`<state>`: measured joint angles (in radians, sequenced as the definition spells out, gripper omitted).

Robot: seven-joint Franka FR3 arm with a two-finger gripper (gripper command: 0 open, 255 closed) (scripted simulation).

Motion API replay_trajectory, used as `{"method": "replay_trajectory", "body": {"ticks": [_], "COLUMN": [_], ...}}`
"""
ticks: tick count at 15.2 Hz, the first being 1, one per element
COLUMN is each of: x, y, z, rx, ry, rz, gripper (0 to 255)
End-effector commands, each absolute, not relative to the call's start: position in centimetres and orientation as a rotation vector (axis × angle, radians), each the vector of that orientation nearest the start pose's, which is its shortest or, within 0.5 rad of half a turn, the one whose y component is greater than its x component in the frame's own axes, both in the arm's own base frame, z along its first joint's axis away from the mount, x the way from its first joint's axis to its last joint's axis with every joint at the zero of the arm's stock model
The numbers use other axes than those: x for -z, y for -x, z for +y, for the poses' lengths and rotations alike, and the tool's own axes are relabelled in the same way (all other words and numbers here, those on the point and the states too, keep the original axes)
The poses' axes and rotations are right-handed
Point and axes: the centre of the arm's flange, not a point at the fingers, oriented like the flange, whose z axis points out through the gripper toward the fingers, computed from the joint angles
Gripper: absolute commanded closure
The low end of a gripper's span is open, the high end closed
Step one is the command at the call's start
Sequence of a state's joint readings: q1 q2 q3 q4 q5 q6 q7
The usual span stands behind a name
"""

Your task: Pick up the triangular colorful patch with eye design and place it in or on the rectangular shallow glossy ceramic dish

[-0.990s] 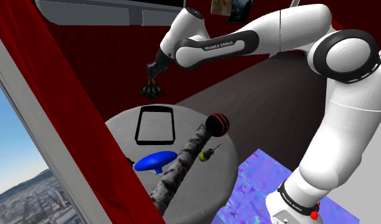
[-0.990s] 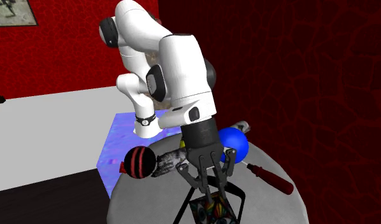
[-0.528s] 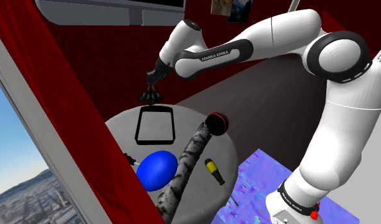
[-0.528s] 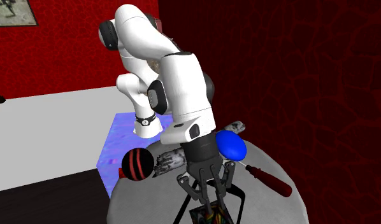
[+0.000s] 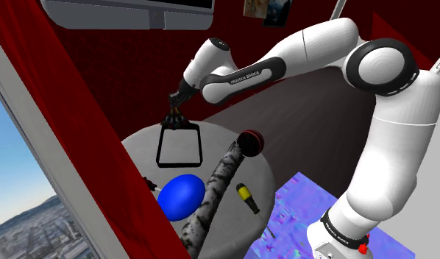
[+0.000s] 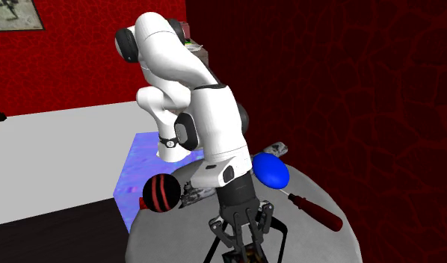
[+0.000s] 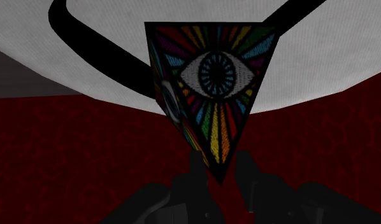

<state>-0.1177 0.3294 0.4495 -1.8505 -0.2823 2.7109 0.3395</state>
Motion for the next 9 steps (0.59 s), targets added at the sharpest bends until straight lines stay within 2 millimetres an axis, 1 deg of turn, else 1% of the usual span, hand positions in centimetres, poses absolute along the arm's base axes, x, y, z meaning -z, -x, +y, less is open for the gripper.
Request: {"method": "replay_trajectory", "body": {"ticks": [1, 4, 9], "x": [-41.5, -39.9, -39.9], "y": [-63.7, -63.7, -63.7], "z": [20.0, 20.0, 20.0], "rx": [0.829, 0.829, 0.829], "ry": [2.883, 2.883, 2.883], "rz": [-0.221, -0.221, -0.221], "gripper": [255, 255, 255]}}
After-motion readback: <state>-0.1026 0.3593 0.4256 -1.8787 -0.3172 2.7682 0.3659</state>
